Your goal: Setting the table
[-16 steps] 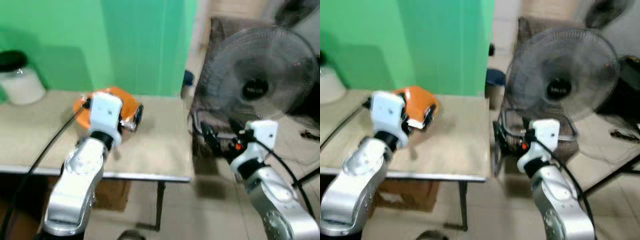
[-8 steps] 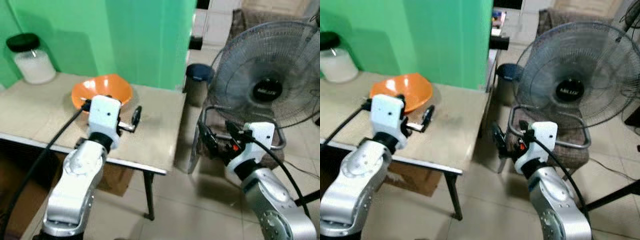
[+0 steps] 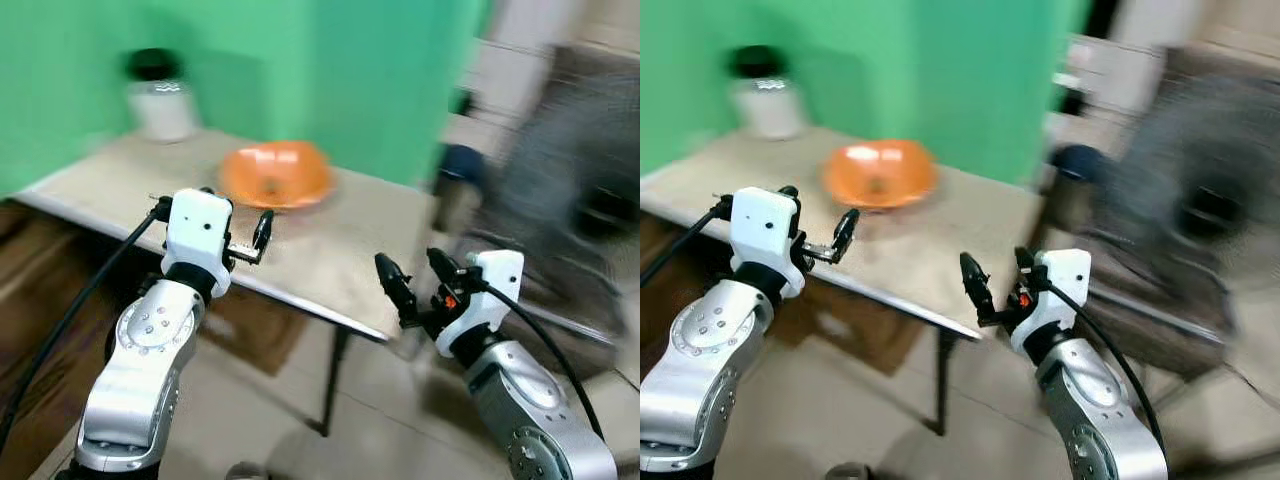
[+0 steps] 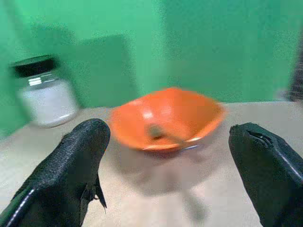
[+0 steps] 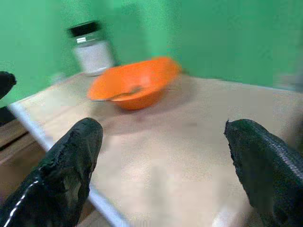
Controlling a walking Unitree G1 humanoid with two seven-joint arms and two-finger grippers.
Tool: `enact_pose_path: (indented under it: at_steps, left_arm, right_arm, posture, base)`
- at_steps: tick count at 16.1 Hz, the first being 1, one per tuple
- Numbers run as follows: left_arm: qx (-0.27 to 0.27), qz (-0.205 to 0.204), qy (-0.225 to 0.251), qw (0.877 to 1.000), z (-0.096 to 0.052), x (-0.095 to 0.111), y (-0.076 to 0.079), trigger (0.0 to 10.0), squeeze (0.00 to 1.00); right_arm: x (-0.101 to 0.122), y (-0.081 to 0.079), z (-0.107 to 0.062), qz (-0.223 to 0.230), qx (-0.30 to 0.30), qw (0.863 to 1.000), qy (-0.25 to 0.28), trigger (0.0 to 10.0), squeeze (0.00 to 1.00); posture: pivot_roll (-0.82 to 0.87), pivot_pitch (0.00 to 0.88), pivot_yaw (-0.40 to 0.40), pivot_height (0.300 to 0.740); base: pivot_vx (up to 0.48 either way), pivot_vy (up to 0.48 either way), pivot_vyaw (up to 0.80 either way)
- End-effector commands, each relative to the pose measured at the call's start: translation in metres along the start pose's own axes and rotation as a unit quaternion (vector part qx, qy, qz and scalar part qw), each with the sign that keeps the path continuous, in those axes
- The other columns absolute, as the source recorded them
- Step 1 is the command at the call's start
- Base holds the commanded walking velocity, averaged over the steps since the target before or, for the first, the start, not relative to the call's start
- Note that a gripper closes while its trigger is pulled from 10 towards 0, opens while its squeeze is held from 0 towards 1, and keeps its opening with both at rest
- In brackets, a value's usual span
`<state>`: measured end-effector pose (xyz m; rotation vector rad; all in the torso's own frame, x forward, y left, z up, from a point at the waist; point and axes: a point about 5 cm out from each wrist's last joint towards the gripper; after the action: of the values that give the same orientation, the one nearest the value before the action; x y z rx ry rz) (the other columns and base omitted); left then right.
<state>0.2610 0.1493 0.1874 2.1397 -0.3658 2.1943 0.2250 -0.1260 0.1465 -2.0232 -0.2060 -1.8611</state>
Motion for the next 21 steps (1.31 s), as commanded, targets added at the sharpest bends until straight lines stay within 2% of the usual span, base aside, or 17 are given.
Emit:
enact_pose_path:
  at_steps: [1, 5, 11, 15, 18, 19, 21]
  left_arm:
    - [-0.005, 0.001, 0.007, 1.0, -0.001, 0.003, 0.001, 10.0, 0.0]
    - [-0.008, 0.003, 0.007, 1.0, -0.003, 0.004, 0.0, 10.0, 0.0]
    - [-0.018, 0.005, 0.002, 1.0, -0.004, 0.003, 0.0, 10.0, 0.0]
    - [-0.025, 0.004, 0.002, 1.0, -0.004, 0.003, 0.003, 10.0, 0.0]
    - [-0.044, 0.003, -0.008, 0.999, -0.007, 0.0, 0.006, 10.0, 0.0]
    - [-0.055, -0.009, -0.007, 0.998, -0.009, -0.001, 0.008, 10.0, 0.0]
    - [-0.066, -0.002, -0.016, 0.998, -0.01, -0.003, 0.01, 10.0, 0.0]
  right_arm:
    - [-0.002, 0.001, 0.001, 0.001, 0.004, 1.0, -0.01, 10.0, 0.0]
    - [-0.003, -0.004, 0.005, 0.001, 0.023, 1.0, -0.012, 10.0, 0.0]
    - [0.0, 0.003, 0.005, 0.007, 0.002, 1.0, -0.004, 10.0, 0.0]
    - [0.002, 0.0, 0.005, -0.005, 0.022, 1.0, -0.006, 10.0, 0.0]
    - [0.002, -0.003, 0.002, -0.008, 0.048, 0.999, -0.013, 10.0, 0.0]
    - [0.003, -0.002, 0.001, -0.004, 0.05, 0.999, -0.015, 10.0, 0.0]
    - [0.002, 0.0, -0.001, -0.015, 0.057, 0.998, -0.023, 10.0, 0.0]
  posture:
    - [0.12, 0.0, -0.038, 0.74]
    - [0.13, 0.0, -0.043, 0.74]
    - [0.13, 0.0, -0.04, 0.74]
    - [0.14, 0.0, -0.043, 0.74]
    - [0.13, 0.0, -0.044, 0.74]
    - [0.13, 0.0, -0.044, 0.74]
    - [0.13, 0.0, -0.045, 0.74]
  base:
    - [0.315, 0.0, 0.8]
    - [0.319, 0.0, 0.74]
    - [0.314, 0.0, 0.0]
    - [0.304, 0.0, 0.0]
    - [0.276, 0.0, 0.53]
    - [0.0, 0.0, 0.0]
    - [0.0, 0.0, 0.0]
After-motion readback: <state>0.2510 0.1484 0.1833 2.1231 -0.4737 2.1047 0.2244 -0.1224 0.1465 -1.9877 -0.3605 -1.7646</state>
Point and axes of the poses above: a point about 5 cm out from each wrist's last joint towards the gripper, its own z axis pointing out of the wrist towards the gripper, its own x axis along the axis of the wrist's last joint, y = z × x, and after that the axes turned 5 degrees about -z, right-handed
